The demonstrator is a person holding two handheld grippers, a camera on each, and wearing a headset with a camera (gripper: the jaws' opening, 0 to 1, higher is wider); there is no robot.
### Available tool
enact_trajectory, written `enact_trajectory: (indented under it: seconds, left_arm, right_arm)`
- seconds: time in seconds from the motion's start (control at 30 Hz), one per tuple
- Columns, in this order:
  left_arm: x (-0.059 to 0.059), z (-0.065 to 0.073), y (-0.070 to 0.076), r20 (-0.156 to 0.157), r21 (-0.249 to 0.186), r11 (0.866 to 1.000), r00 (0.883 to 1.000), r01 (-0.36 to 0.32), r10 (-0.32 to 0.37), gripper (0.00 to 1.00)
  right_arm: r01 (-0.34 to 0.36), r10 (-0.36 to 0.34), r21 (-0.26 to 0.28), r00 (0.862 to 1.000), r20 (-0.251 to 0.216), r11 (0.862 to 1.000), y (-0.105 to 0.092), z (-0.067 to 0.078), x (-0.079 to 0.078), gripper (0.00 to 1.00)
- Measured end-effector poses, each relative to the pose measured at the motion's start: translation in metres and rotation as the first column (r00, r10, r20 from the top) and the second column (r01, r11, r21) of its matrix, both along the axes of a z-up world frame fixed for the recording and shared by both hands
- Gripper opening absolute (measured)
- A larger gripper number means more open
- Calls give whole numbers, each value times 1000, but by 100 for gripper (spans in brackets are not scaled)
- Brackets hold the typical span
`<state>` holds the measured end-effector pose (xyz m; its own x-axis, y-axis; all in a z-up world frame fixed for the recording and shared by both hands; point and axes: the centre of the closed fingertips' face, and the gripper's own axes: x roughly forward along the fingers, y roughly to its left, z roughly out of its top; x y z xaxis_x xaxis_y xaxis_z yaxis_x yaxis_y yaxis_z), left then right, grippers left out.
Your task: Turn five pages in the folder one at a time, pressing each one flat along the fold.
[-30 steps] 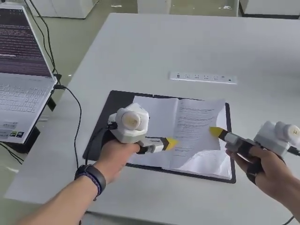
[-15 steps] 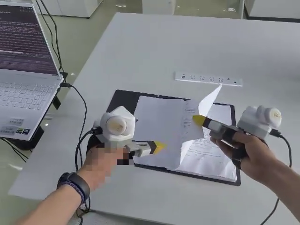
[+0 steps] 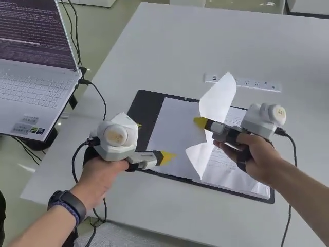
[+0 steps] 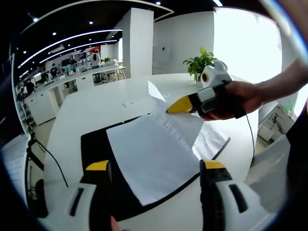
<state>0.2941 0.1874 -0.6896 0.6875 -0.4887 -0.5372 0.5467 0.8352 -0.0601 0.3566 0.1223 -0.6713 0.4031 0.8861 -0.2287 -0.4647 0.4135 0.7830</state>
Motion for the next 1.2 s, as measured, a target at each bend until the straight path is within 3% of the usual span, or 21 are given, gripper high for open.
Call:
enact_trajectory:
  seconds: [0.37, 0.57, 0.83, 1.03, 1.2]
  left_arm:
    - [-11, 4, 19, 4, -26, 997, 998, -68, 68, 75]
    - [-15, -1, 27, -7, -38, 995, 996, -91, 91, 75]
    - [-17, -2, 32, -13, -44, 994, 995, -95, 95, 75]
    - [-19, 0, 34, -14, -42, 994, 995, -99, 98, 76]
    - [-17, -7, 38, -24, -41, 994, 995, -102, 101, 76]
  right_arm:
    - [-25, 23, -29, 997, -72, 999, 38, -28, -1, 0]
    - [-42, 37, -44, 993, -114, 998, 54, -58, 9, 0]
    - [-80, 69, -69, 986, -152, 994, 77, -87, 8, 0]
    - [-84, 65, -103, 982, -180, 991, 83, -108, 8, 0]
    - [-87, 55, -143, 975, -216, 986, 87, -129, 6, 0]
